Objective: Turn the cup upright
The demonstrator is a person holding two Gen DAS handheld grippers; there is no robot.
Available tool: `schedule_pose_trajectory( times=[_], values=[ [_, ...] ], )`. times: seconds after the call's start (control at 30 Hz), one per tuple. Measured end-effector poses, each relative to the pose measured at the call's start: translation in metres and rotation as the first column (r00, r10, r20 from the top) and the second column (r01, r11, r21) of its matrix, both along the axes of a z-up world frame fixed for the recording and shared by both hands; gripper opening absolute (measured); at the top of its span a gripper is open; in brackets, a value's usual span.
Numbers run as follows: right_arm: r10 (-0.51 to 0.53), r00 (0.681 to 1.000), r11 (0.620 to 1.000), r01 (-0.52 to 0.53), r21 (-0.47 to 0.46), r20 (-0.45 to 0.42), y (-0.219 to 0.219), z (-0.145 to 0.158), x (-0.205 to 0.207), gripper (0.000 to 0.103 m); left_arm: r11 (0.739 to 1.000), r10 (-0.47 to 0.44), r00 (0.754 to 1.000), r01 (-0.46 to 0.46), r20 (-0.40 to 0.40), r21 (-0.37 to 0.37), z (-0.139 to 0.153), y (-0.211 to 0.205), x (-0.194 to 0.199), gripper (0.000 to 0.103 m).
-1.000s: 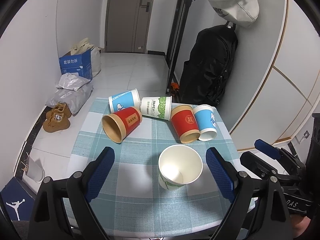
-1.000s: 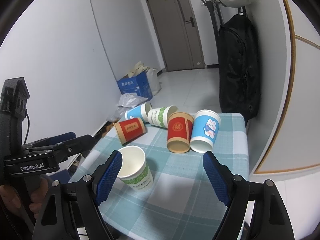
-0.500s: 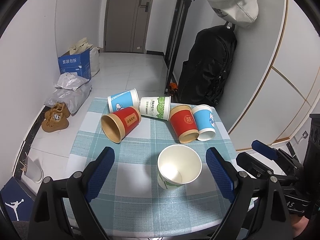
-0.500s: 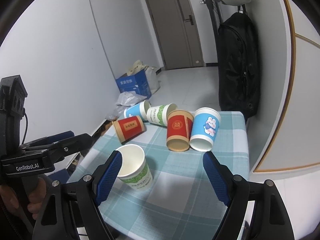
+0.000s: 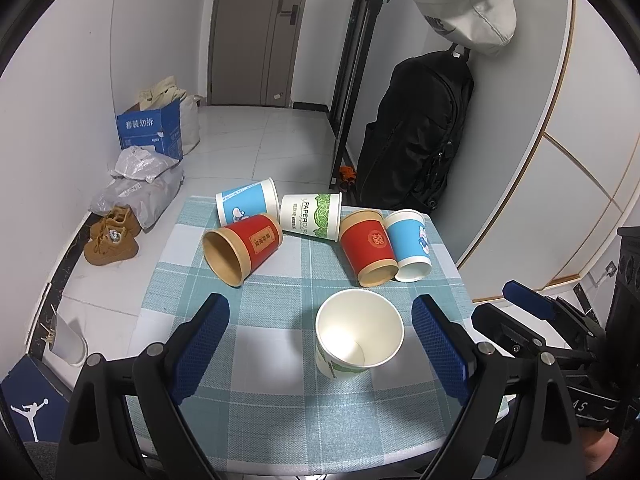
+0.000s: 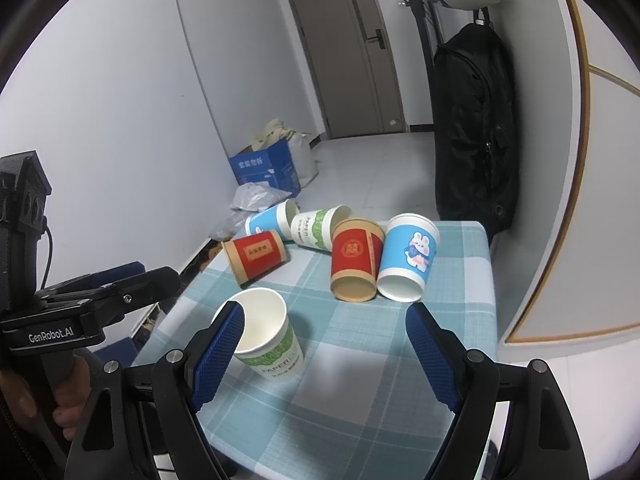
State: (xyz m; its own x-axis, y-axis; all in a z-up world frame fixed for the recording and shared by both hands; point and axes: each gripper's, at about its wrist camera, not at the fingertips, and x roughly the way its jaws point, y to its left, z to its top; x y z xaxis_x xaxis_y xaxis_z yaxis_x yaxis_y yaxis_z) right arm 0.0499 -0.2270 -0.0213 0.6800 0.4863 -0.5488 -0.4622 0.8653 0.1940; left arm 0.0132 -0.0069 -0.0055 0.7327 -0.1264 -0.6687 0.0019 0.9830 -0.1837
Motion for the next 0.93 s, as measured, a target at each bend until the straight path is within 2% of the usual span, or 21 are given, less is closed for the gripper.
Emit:
schedule_pose_trajectory(
  times=[0.93],
  values=[
    [-0.018,1.0,1.0,0.018,0.003,-0.003,-0.0015,-0.0001,0.0028,0.083,0.999,-0.006,1.0,0.006,-0.005,0.032,-0.0024,-0.0032,-0.0003,0.09]
  ],
)
